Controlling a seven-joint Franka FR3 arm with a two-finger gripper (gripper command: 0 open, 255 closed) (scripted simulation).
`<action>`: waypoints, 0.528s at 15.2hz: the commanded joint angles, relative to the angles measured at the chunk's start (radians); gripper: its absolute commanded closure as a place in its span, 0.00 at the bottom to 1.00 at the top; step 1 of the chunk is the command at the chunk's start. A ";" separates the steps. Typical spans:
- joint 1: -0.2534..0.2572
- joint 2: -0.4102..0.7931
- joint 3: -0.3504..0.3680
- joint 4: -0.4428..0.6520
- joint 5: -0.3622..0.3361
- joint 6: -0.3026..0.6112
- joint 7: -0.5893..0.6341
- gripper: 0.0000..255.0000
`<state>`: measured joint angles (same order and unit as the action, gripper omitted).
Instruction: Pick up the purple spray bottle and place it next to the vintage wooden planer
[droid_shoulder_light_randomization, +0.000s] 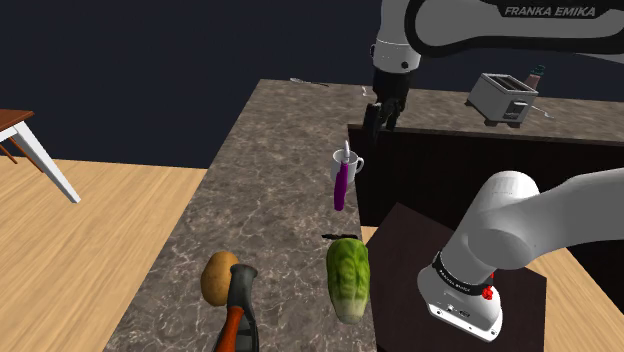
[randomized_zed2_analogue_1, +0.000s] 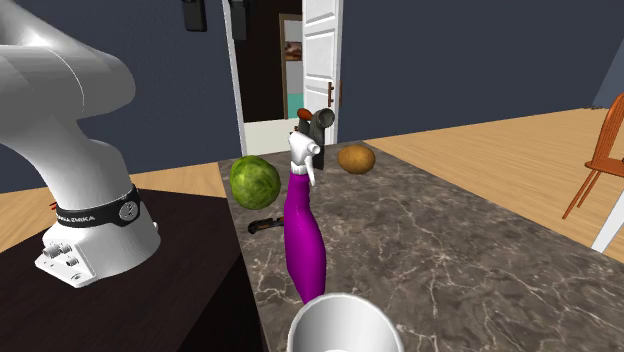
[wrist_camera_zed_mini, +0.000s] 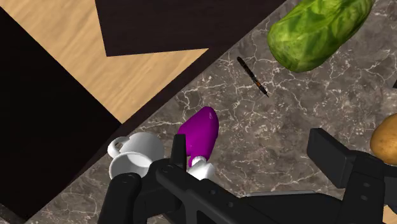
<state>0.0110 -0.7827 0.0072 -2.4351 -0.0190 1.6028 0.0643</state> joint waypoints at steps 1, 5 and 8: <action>0.000 0.000 0.000 0.000 0.000 0.000 0.000 0.00; -0.033 0.151 -0.031 0.013 0.018 0.095 0.038 0.00; -0.054 0.269 -0.056 0.033 0.036 0.161 0.062 0.00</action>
<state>-0.0381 -0.5489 -0.0446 -2.4137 0.0076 1.7498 0.1124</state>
